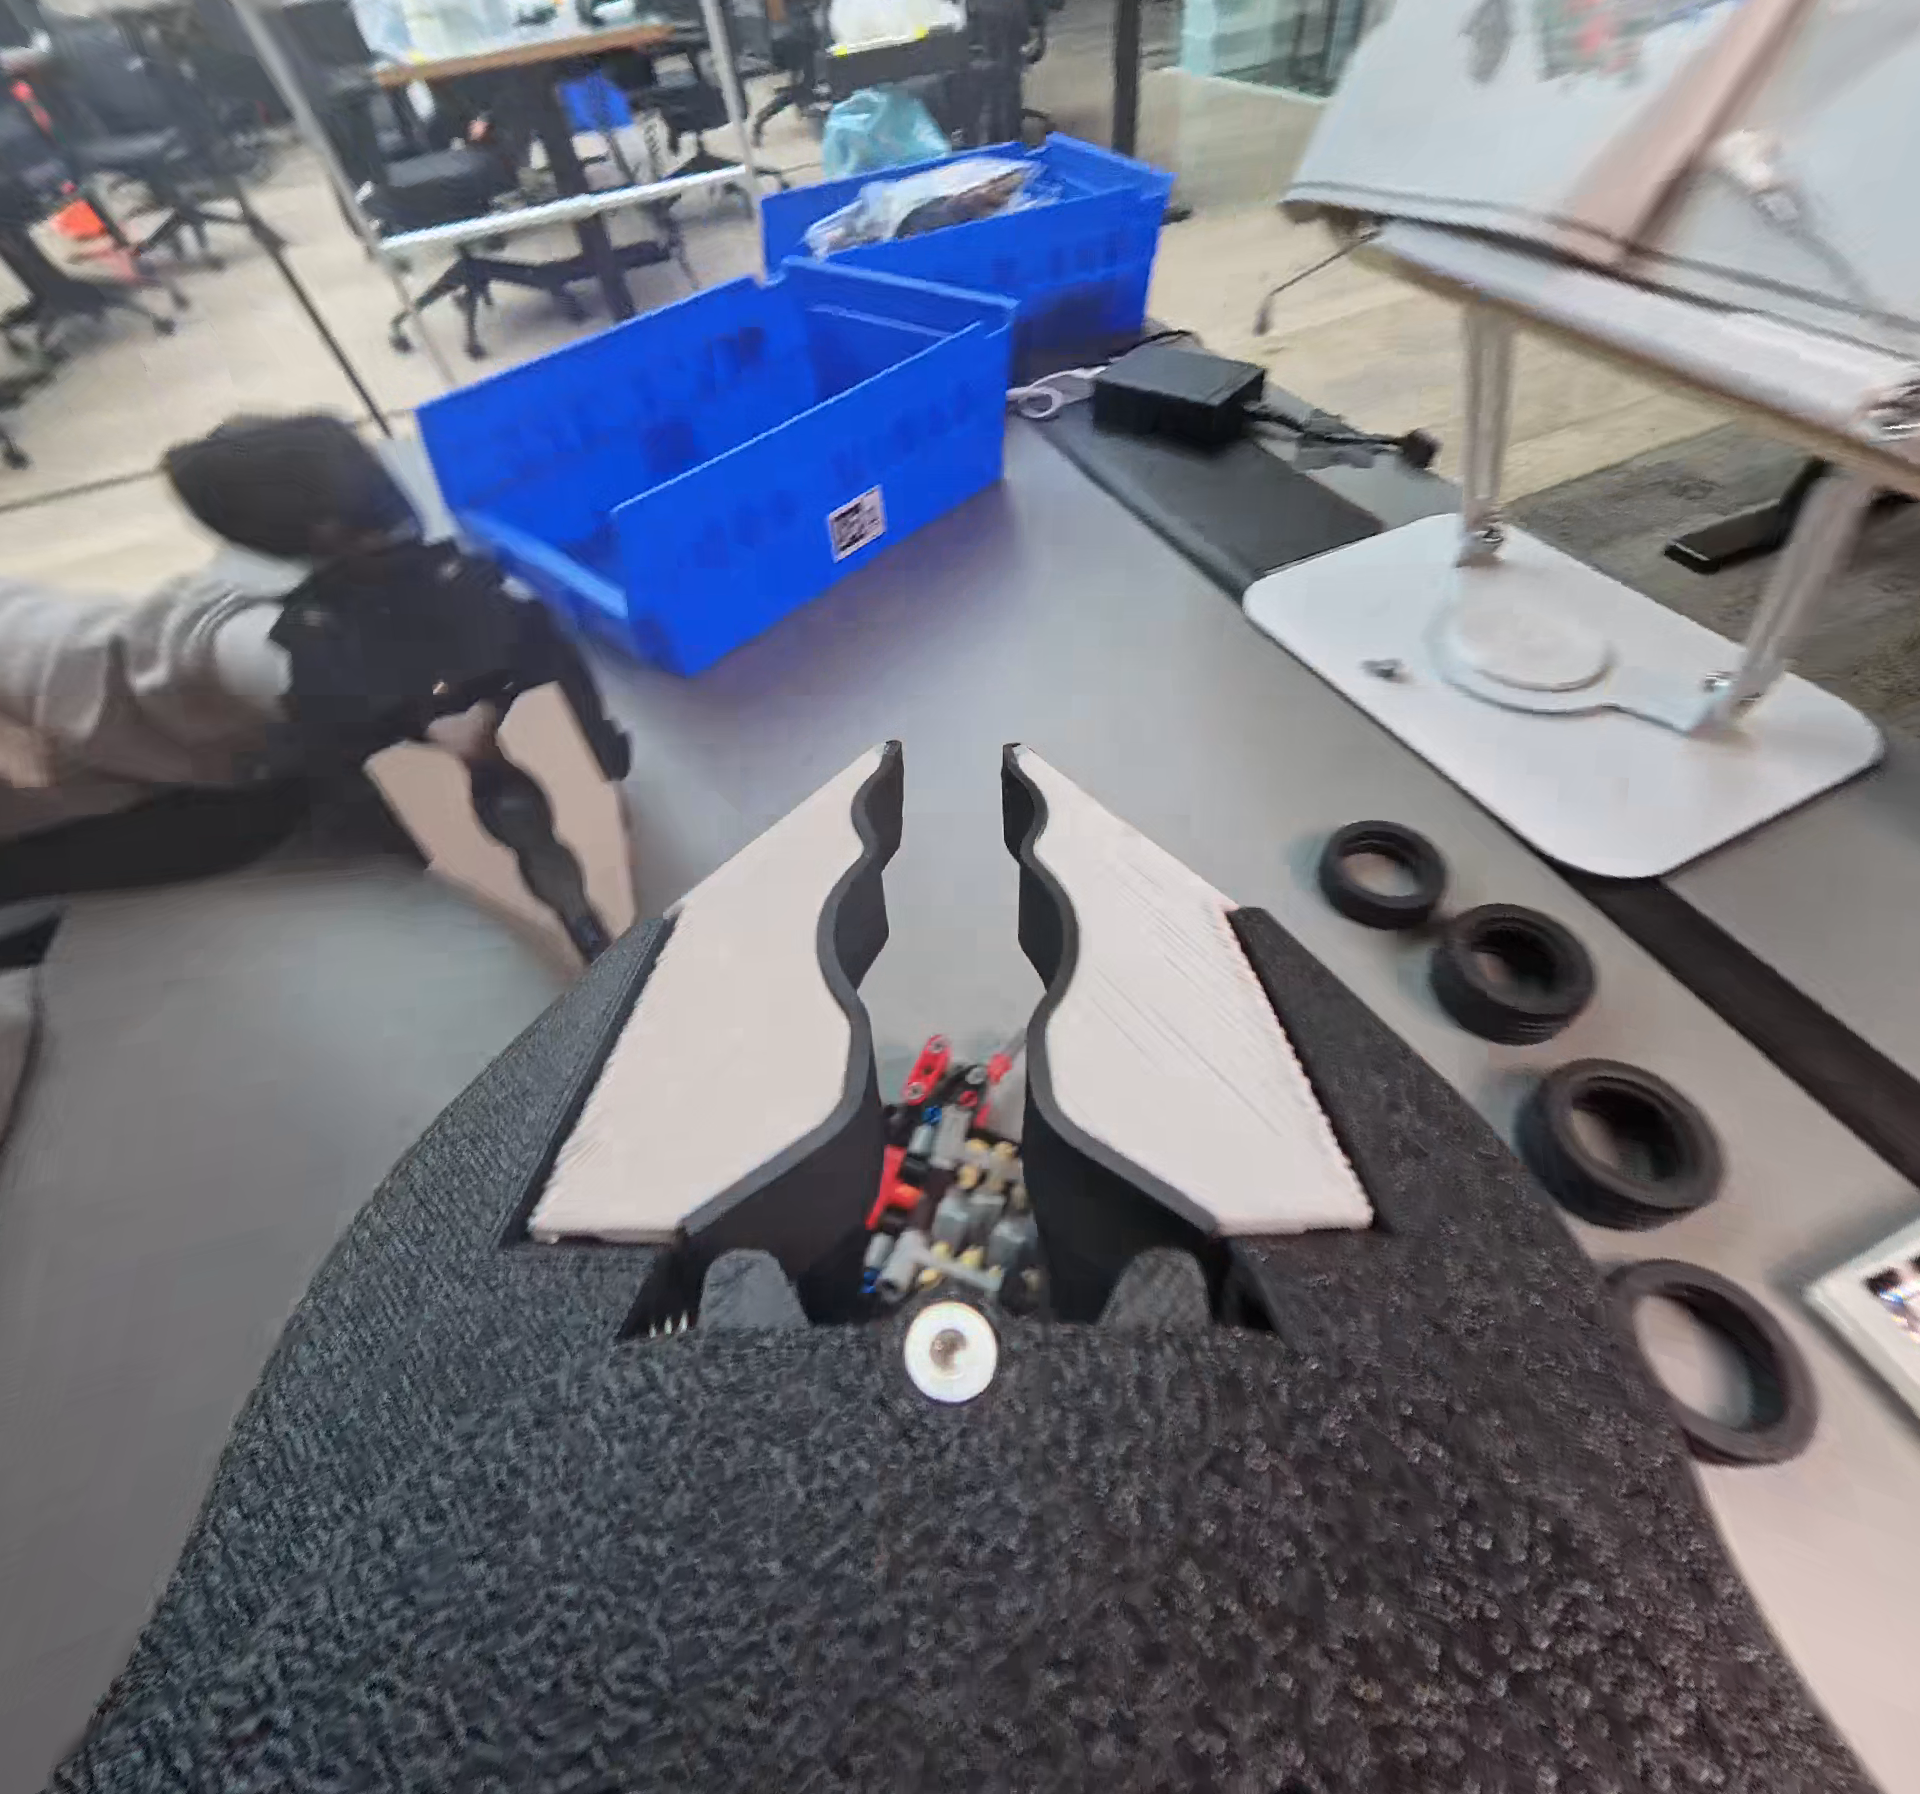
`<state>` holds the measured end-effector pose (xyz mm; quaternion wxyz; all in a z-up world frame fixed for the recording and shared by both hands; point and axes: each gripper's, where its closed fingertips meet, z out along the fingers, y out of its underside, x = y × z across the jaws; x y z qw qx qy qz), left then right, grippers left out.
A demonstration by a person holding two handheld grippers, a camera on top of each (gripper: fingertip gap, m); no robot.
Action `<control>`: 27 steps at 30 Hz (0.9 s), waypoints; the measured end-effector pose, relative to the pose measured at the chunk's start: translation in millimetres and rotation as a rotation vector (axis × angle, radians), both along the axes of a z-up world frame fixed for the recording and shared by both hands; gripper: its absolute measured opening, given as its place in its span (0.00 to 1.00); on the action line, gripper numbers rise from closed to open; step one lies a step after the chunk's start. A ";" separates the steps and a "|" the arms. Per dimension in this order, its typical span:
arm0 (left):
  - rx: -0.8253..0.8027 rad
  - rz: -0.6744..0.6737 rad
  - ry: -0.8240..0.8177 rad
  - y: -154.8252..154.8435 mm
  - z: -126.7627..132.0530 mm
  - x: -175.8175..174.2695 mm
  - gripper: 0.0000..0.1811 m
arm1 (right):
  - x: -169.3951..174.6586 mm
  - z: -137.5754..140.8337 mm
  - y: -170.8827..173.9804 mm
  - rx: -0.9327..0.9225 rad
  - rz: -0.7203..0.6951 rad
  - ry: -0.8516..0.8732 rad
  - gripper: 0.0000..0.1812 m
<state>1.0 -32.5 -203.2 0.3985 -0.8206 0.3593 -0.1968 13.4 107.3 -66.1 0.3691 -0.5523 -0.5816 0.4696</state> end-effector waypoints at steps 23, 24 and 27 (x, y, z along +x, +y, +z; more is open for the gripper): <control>0.041 -0.116 -0.390 -15.1 59.4 21.4 0.04 | 0.3 -69.9 -153.8 -0.041 0.349 0.048 0.05; 0.041 -0.121 -0.390 -15.6 59.5 21.9 0.05 | 1.3 -68.5 -154.6 -0.041 0.354 0.058 0.04; 0.051 -0.125 -0.396 -17.0 63.7 17.8 0.07 | 6.9 -52.4 -150.3 -0.115 0.362 0.129 0.04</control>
